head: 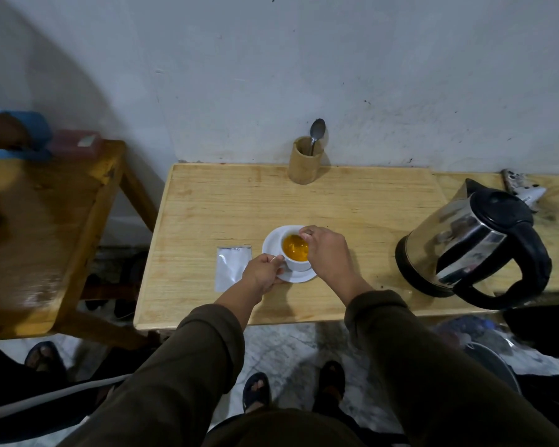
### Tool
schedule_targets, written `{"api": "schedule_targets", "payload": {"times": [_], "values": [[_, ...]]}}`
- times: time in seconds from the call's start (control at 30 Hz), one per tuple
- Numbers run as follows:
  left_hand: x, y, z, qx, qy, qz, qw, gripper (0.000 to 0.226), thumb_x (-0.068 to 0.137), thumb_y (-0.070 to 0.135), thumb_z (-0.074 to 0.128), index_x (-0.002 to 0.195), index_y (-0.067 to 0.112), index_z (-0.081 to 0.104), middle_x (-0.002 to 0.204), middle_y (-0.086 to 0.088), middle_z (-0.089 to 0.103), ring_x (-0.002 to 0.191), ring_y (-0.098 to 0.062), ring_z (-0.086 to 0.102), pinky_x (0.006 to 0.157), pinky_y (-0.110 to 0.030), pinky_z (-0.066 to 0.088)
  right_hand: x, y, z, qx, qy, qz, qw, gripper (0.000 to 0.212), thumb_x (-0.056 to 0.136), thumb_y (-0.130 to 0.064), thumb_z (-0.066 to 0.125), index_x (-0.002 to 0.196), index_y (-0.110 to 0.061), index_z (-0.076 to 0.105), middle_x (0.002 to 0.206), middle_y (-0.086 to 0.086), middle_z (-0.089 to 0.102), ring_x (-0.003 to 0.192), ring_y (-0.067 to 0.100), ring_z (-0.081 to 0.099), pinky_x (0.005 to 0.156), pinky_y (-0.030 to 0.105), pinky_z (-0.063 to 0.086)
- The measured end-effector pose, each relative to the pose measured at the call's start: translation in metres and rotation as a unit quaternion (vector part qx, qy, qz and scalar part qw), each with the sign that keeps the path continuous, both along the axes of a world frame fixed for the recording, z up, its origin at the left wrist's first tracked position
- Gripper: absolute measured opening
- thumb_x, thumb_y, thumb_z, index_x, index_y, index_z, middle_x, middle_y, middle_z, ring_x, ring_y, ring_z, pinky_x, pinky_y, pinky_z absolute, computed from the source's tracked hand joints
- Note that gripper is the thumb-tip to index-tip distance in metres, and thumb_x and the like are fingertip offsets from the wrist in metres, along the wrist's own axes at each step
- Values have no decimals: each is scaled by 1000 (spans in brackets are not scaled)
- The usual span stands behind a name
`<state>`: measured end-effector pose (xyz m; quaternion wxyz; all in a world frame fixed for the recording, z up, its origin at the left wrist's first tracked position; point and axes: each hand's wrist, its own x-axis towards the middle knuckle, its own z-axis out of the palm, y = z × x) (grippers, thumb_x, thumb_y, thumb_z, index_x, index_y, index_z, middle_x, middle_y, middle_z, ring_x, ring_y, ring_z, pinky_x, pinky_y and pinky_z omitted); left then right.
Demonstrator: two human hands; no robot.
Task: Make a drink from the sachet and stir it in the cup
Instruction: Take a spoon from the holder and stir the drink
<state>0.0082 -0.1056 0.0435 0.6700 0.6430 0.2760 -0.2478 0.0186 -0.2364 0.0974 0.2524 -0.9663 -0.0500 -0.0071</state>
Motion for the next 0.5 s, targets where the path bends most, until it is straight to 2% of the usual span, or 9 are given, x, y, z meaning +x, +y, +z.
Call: {"api": "schedule_targets", "payload": {"times": [0.1, 0.27, 0.33, 0.43, 0.5], "values": [[-1, 0, -1, 5, -10, -4, 1000, 17, 96, 27, 52, 88, 12, 55, 102, -11, 61, 93, -25, 60, 57, -19, 47, -5, 2, 1, 63, 30, -22, 997, 25, 94, -14, 47, 103, -9, 69, 106, 12, 72, 96, 29, 64, 86, 35, 50], [-1, -1, -4, 15, -19, -11, 1000, 18, 96, 27, 52, 95, 9, 55, 101, -12, 61, 93, -25, 59, 57, -20, 45, -14, -1, 6, 123, 58, -30, 990, 20, 92, -13, 52, 98, -4, 69, 96, 15, 73, 89, 27, 65, 75, 24, 44], [-1, -2, -5, 19, -24, -8, 1000, 18, 96, 27, 52, 93, 10, 55, 100, -11, 61, 93, -25, 59, 59, -21, 48, -17, -4, 8, 145, 77, -35, 986, 18, 92, -13, 53, 96, -4, 68, 92, 16, 73, 86, 28, 66, 76, 28, 48], [-1, -3, -10, 29, -24, -1, 999, 20, 94, 31, 53, 79, 19, 55, 101, -12, 64, 95, -26, 61, 73, -31, 55, -23, -13, 12, 161, 94, -44, 982, 17, 90, -13, 55, 94, -5, 69, 87, 15, 74, 81, 27, 68, 80, 34, 52], [-3, -3, -14, 54, -26, -5, 998, 20, 92, 38, 53, 77, 24, 55, 109, -12, 68, 103, -29, 64, 93, -42, 54, -28, -19, 15, 170, 103, -44, 979, 15, 89, -12, 57, 92, -5, 70, 84, 13, 74, 74, 21, 68, 72, 27, 52]]}}
